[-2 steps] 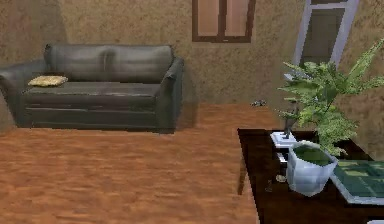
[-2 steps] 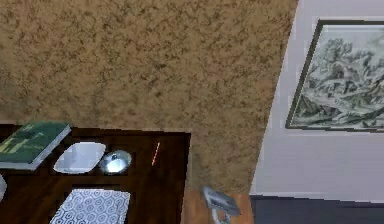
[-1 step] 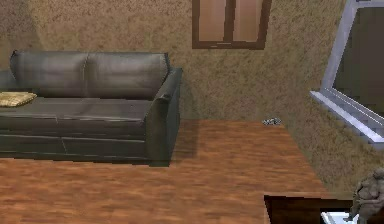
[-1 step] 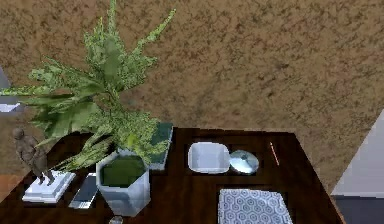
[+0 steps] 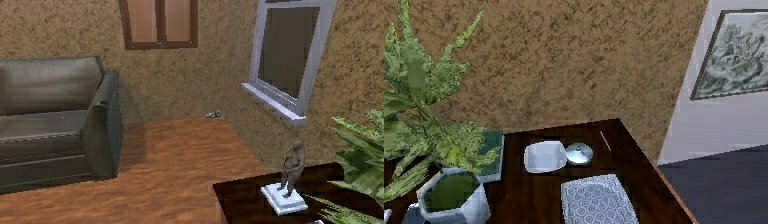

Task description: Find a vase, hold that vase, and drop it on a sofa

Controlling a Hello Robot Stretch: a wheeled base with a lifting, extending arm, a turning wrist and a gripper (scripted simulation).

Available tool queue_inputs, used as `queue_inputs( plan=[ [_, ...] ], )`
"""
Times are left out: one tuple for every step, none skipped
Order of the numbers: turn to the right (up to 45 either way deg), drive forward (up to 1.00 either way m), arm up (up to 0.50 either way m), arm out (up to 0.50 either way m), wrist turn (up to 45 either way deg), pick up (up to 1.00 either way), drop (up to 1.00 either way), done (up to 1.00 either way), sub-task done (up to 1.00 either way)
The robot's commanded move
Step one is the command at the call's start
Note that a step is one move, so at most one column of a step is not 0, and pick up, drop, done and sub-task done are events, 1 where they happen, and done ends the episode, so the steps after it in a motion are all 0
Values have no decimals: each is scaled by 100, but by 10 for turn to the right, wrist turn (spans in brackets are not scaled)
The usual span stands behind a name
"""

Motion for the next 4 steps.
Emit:
queue_inputs(
  plan=[
    [0,0,50,0,0,0,0,0,0],
    [0,0,24,0,0,0,0,0,0],
    [0,0,0,42,0,0,0,0,0],
    [0,0,0,0,450,0,0,0,0]
  ],
)
